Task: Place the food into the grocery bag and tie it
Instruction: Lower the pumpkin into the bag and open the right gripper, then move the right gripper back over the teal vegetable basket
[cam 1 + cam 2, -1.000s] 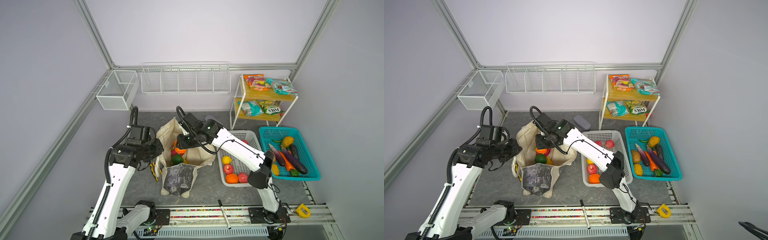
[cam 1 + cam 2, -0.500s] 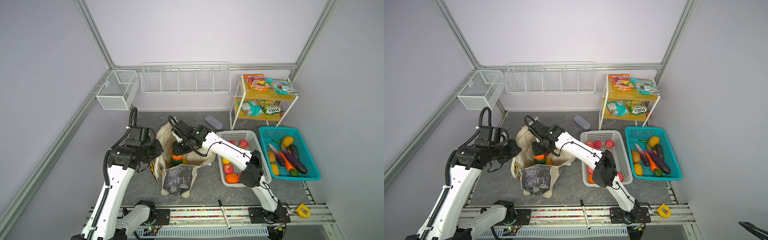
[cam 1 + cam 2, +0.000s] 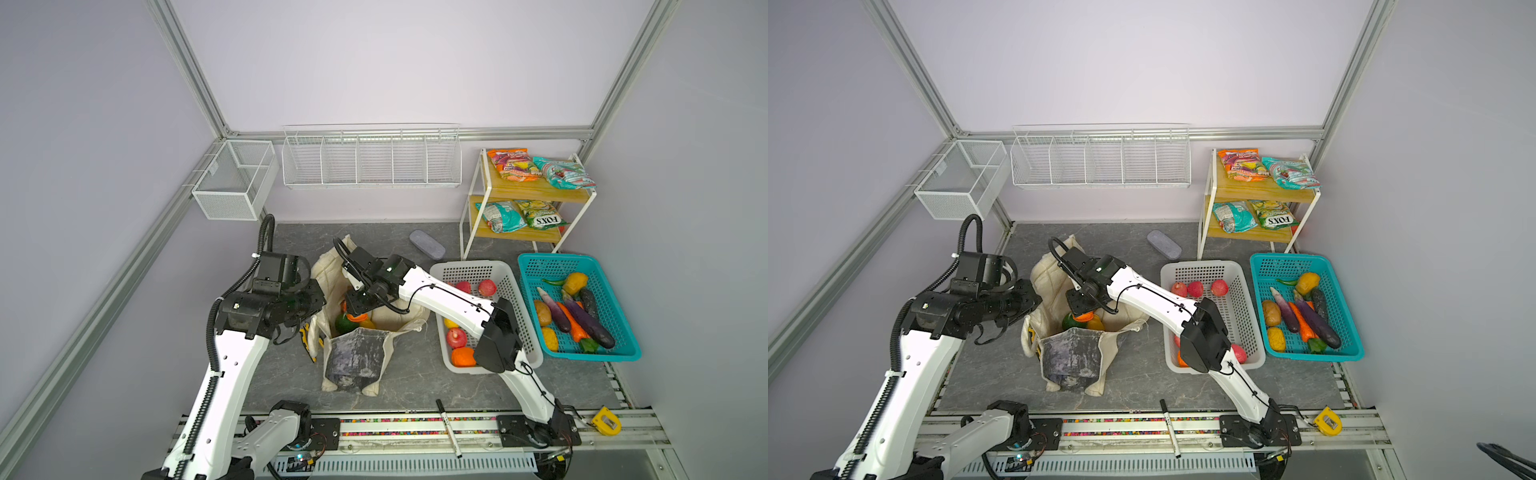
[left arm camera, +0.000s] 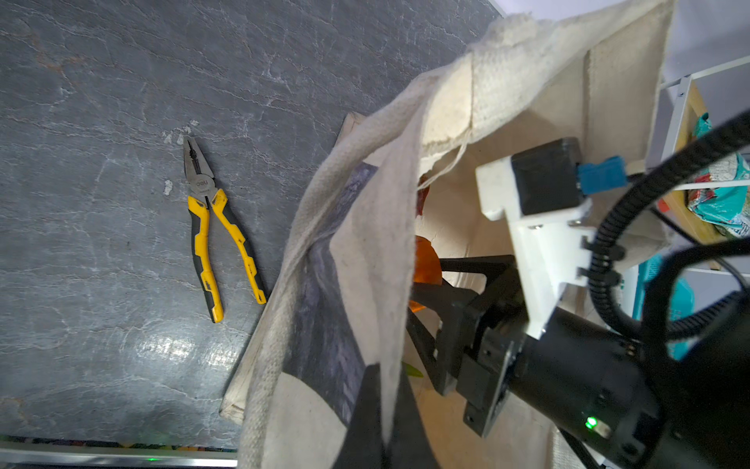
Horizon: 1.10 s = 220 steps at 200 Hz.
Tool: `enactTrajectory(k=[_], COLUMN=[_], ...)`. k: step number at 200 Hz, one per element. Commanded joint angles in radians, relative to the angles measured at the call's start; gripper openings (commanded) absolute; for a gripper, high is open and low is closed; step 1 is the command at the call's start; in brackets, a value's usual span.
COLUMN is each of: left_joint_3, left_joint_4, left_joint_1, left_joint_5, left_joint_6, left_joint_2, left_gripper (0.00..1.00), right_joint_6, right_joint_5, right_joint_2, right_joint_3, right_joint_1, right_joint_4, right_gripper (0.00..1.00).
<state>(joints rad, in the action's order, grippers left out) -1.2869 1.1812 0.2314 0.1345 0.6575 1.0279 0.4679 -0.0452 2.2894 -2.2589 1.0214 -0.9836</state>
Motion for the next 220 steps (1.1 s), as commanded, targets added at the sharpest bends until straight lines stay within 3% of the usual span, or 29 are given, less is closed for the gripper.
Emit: enactTrajectory(k=[1,81,127,142,220], left_joint_3=[-0.032,-0.017,-0.009,-0.007,0.012], left_joint_4=[0.012,0.003,-0.002,-0.003,-0.014], left_joint_1=[0.006,0.006,0.005,0.005,0.005], left_joint_5=[-0.009,-0.009,-0.009,-0.009,-0.007], left_joint_6=[-0.006,-0.008,-0.006,-0.004,0.001], left_joint_2=[-0.001,-0.003,-0.006,-0.008,-0.012], left_gripper=[0.0,0.0,0.0,0.0,0.0], right_joint_6=[-0.04,-0.049,-0.069,-0.08,-0.115], right_joint_5=[-0.023,-0.028,0.024,0.041,0.134], right_joint_2=[0.022,-0.006,-0.027,-0.027,-0.123], right_joint_3=[0.036,0.049,-0.051,-0.097,-0.232], right_joint_1=[0.007,0.008,0.005,0.005,-0.034], right_joint_4=[-0.05,-0.025,-0.067,-0.092,-0.146], right_gripper=[0.51,0.73,1.0,0.88,0.88])
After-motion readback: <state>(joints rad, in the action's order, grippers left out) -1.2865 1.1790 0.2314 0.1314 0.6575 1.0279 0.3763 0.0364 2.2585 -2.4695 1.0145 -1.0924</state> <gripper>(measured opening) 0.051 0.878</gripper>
